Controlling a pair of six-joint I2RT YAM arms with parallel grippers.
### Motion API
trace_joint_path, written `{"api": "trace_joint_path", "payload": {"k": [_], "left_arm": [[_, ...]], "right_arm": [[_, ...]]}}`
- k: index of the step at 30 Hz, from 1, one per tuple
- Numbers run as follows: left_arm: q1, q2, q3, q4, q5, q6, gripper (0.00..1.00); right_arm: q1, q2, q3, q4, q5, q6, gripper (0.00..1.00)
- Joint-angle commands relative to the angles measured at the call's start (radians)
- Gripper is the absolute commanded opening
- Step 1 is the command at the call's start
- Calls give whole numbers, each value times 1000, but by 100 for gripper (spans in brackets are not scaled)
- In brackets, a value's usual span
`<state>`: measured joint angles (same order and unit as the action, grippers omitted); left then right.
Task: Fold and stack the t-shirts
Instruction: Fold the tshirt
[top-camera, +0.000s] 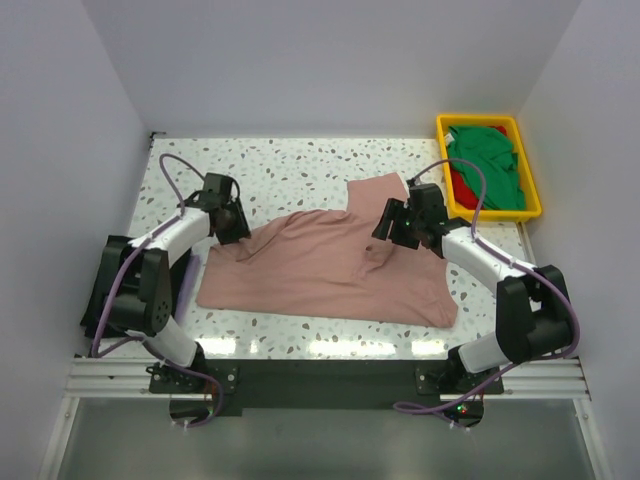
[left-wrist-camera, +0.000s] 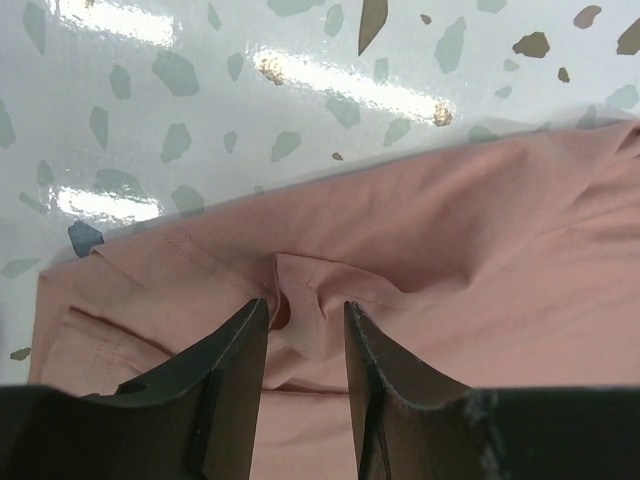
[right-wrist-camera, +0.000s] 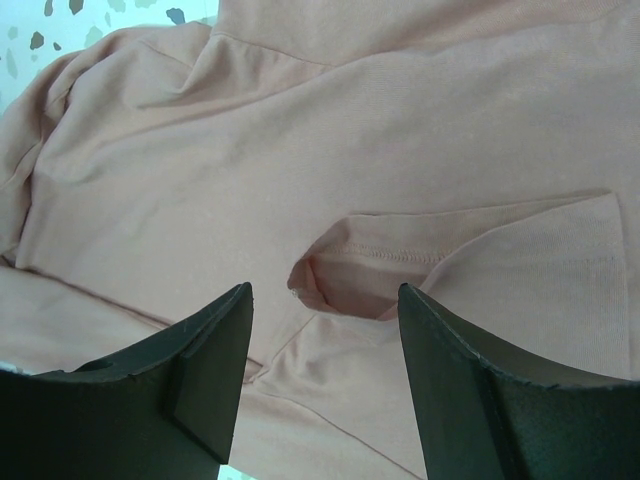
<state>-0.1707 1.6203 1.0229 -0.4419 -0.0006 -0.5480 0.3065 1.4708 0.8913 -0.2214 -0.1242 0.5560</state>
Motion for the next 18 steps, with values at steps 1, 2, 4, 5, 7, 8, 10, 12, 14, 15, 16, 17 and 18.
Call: {"api": "trace_joint_path", "payload": {"k": [1, 2, 4, 5, 7, 8, 10, 12, 14, 15, 16, 17, 18], "left_arm": [[4, 13, 13, 17, -9, -32, 41], [4, 15, 8, 22, -6, -33, 41], [4, 18, 0, 32, -4, -40, 41], [4, 19, -3, 35, 17, -44, 41], [4, 27, -6, 46, 25, -47, 38], [4, 33, -6, 48, 34, -49, 37], [4, 33, -9, 54, 43, -49, 31], [4, 23, -15, 57, 51, -49, 25], [4, 12, -17, 54, 51, -46, 21], [4, 9, -18, 48, 51, -43, 18], [4, 6, -20, 48, 54, -43, 17], [4, -2, -21, 48, 56, -41, 15], [4, -7, -26, 48, 60, -41, 11]], "right_arm": [[-6, 5, 5, 34, -14, -10, 63], [-6, 5, 5, 36, -15, -7, 63], [-6, 6, 3, 39, -17, -7, 63], [-6, 8, 3, 39, -18, -5, 63], [-6, 11, 1, 40, -23, -5, 63], [-6, 11, 1, 42, -22, -5, 63], [-4, 11, 1, 39, -25, -4, 63], [-6, 11, 0, 40, -25, -5, 63], [-6, 11, 0, 39, -26, -5, 63], [-6, 11, 0, 40, -28, -5, 63], [-6, 11, 0, 42, -28, -5, 63], [-6, 11, 0, 42, -28, -4, 63], [-4, 11, 0, 43, -28, -5, 63]]}}
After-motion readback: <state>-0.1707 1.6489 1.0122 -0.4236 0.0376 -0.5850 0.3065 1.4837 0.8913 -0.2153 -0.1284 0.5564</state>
